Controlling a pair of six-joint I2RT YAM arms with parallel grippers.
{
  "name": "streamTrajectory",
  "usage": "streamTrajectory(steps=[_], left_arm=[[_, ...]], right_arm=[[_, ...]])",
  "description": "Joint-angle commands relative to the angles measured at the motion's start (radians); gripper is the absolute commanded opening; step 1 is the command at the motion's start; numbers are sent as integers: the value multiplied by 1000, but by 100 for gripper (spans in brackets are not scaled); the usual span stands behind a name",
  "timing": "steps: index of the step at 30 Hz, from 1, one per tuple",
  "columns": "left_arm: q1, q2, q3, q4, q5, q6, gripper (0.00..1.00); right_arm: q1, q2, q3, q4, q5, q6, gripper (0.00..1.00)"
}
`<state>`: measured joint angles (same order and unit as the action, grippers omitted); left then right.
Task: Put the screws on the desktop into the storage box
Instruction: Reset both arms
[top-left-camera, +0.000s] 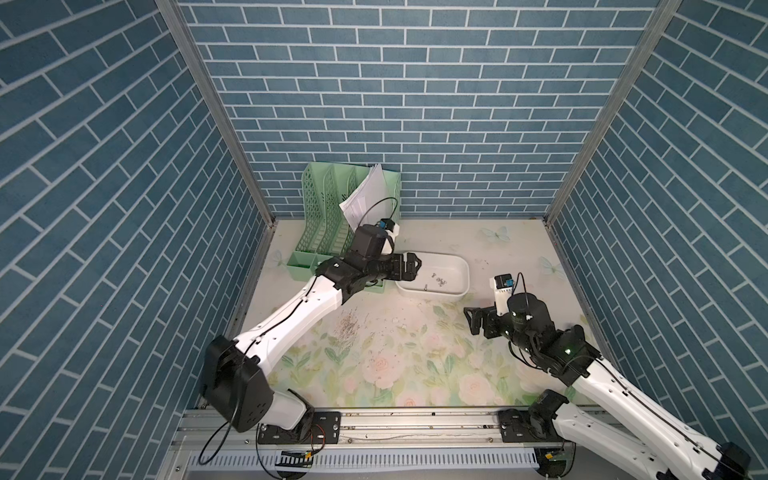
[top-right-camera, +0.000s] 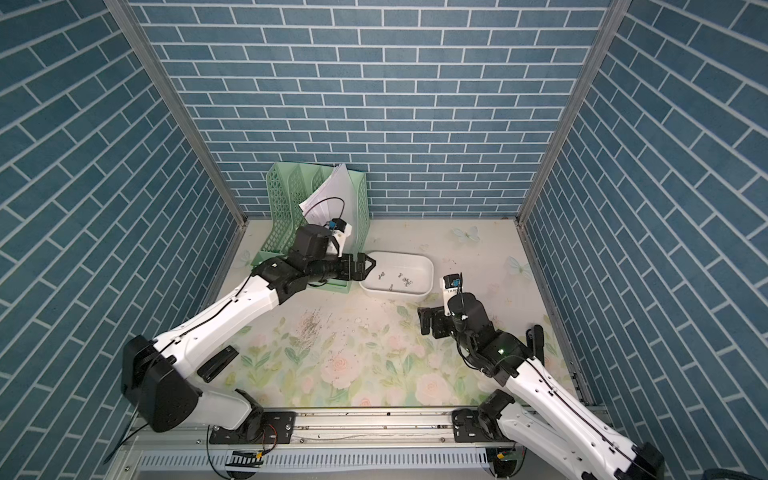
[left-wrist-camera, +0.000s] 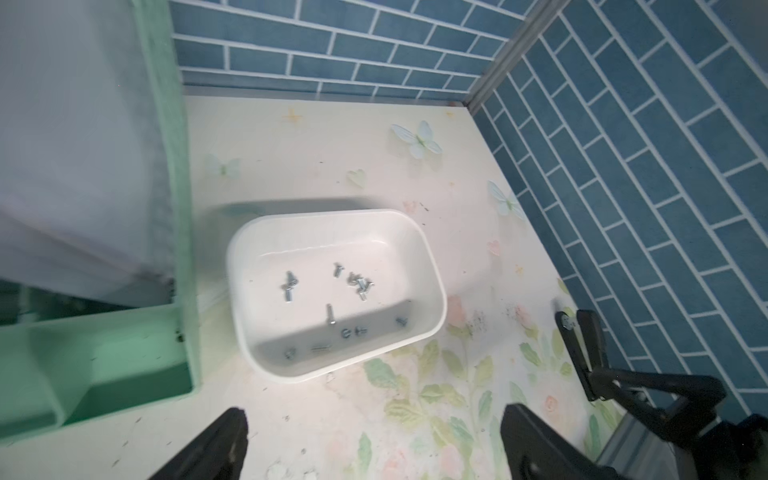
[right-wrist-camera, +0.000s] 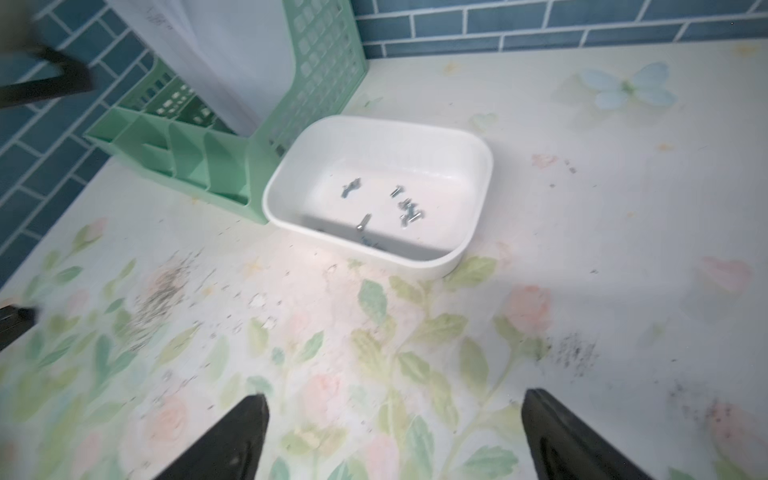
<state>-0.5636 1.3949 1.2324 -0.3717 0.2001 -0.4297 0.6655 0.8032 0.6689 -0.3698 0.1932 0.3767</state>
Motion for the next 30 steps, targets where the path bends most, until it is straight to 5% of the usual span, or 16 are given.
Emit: streamTrajectory(steps=[1, 10, 14, 23, 30], left_arm=[[71, -74, -88, -14, -81, 28, 100], [231, -256, -347, 149, -242, 106, 100], [279, -306, -451, 251, -355, 120, 100], [337, -268, -568, 472, -509, 181, 100], [409, -252, -735, 791, -464, 303, 100]], right_arm=[[-86, 47, -21, 174, 103, -130, 99], [-441, 203, -158, 605, 1, -297, 99], [-601, 335, -262, 893, -134, -317, 99], [-636, 610, -422, 1513, -247, -419, 99], [-644, 734, -454, 1658, -262, -425, 100]])
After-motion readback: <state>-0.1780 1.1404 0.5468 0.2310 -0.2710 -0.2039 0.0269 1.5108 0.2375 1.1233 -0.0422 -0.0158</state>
